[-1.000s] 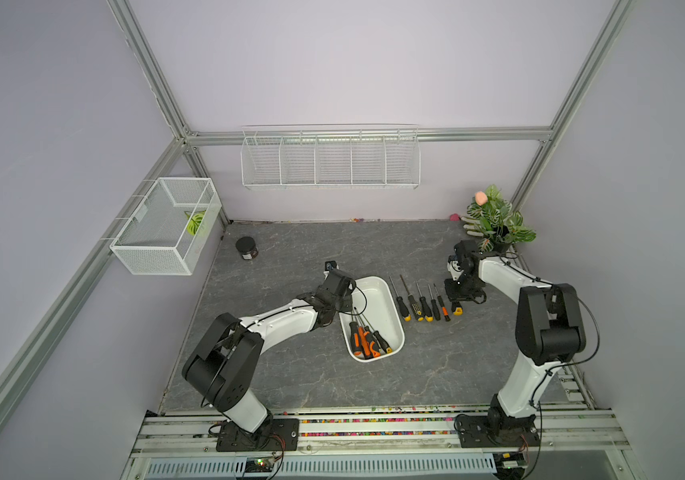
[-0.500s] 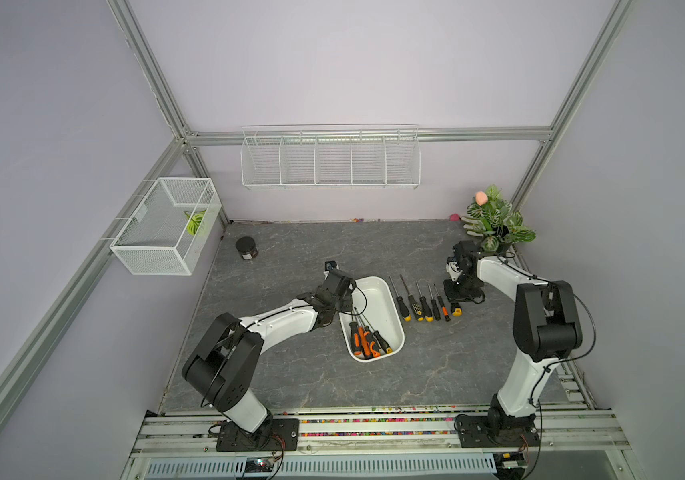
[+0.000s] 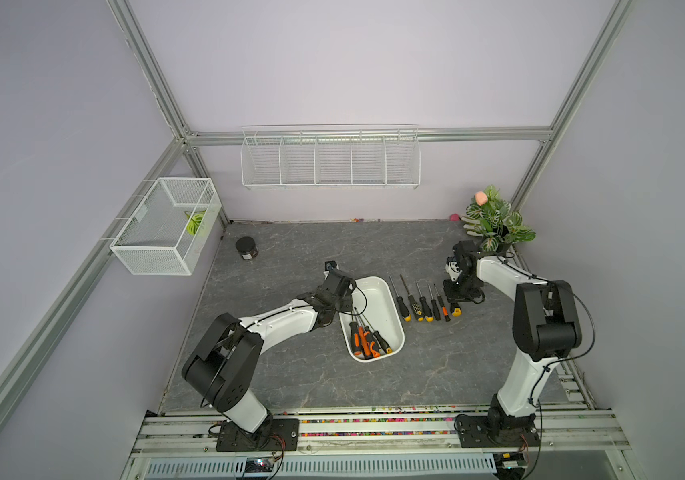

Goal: Take out the screwdriver from the storage box
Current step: Place the screwdriver at the center of the board.

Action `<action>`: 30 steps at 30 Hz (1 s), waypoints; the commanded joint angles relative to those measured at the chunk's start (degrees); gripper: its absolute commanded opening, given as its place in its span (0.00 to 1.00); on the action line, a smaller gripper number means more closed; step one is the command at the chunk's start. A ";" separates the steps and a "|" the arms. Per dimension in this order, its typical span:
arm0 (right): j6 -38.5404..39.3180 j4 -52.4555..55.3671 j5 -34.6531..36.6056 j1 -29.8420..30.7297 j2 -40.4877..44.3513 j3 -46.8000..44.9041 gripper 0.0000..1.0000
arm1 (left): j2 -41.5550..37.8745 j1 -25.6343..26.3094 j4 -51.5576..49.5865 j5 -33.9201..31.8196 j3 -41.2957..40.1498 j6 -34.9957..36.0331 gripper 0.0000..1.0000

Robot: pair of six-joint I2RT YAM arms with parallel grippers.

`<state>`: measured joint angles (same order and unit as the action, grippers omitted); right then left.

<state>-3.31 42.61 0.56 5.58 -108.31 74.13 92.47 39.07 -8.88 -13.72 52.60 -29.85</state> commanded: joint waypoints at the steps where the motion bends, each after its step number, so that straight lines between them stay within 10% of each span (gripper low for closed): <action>1: 0.84 1.06 -0.65 -0.22 -0.93 1.19 0.23 | -1.21 0.31 -0.47 -1.96 -0.74 1.96 0.00; 30: -0.20 -0.18 -3.35 0.11 7.53 -0.18 0.41 | -0.19 0.21 -1.23 -2.01 0.39 2.07 0.00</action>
<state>-2.96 42.52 -1.30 5.61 -102.76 74.24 92.36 39.07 -9.08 -14.00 52.58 -29.80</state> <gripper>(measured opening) 0.405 0.096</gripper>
